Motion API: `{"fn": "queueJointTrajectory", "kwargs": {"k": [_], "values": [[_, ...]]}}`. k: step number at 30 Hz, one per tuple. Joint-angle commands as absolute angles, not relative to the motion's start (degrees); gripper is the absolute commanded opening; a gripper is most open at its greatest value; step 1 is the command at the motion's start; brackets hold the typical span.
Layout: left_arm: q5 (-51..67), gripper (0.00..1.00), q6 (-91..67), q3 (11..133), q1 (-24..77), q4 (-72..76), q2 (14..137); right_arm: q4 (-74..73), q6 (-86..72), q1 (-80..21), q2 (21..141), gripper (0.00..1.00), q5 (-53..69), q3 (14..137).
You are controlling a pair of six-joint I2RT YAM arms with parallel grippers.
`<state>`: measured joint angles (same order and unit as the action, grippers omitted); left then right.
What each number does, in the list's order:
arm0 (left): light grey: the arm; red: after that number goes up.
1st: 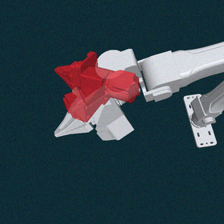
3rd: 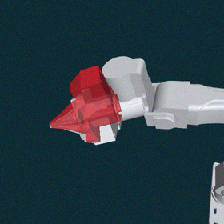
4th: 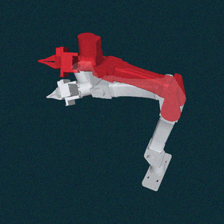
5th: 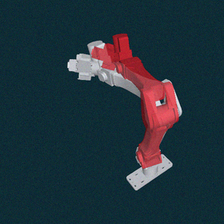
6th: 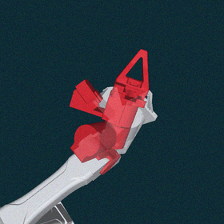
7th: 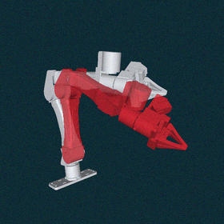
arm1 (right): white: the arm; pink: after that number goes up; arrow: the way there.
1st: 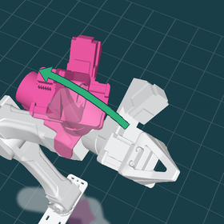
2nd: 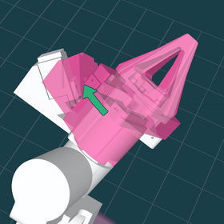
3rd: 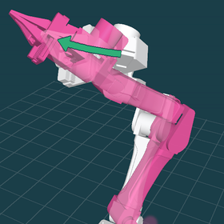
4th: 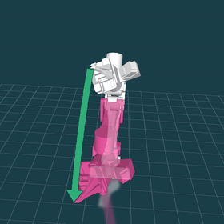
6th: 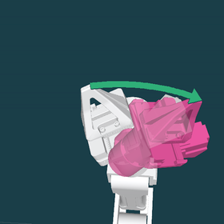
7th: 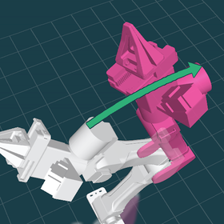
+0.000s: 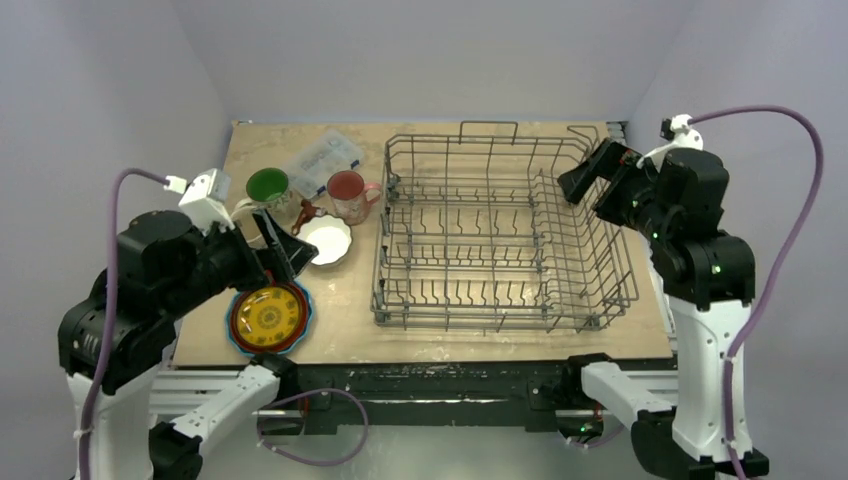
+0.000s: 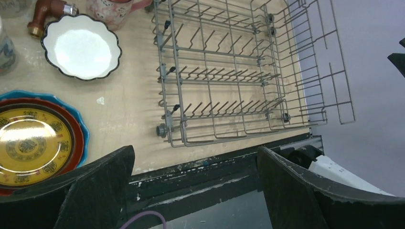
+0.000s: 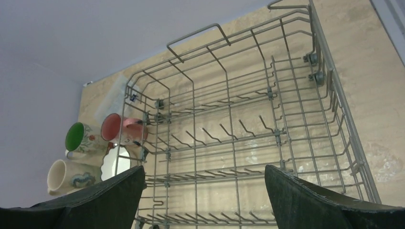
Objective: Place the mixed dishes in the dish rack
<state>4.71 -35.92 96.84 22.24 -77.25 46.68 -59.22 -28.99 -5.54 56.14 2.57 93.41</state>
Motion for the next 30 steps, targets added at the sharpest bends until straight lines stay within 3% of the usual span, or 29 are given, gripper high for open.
{"fn": "queueJointTrajectory", "kwargs": {"k": [1, 18, 25, 30], "values": [[3.2, 1.0, -39.4, 96.1, 21.9, -77.7, 50.9, -56.4, -31.1, -5.3, 60.0, 0.99, 3.3, 94.7], [-19.5, 1.0, -42.0, 93.6, 18.1, -82.8, 60.7, -52.5, -31.3, -5.4, 67.9, 0.99, 8.3, 92.1], [-29.1, 0.97, -24.3, 81.6, 17.7, -61.6, 57.4, -52.7, -31.4, -5.4, 74.6, 0.99, 10.7, 98.8], [-26.5, 1.0, -24.1, 77.6, 11.3, -53.7, 62.0, -54.5, -30.9, -5.4, 78.1, 0.99, 10.1, 103.7]]}}
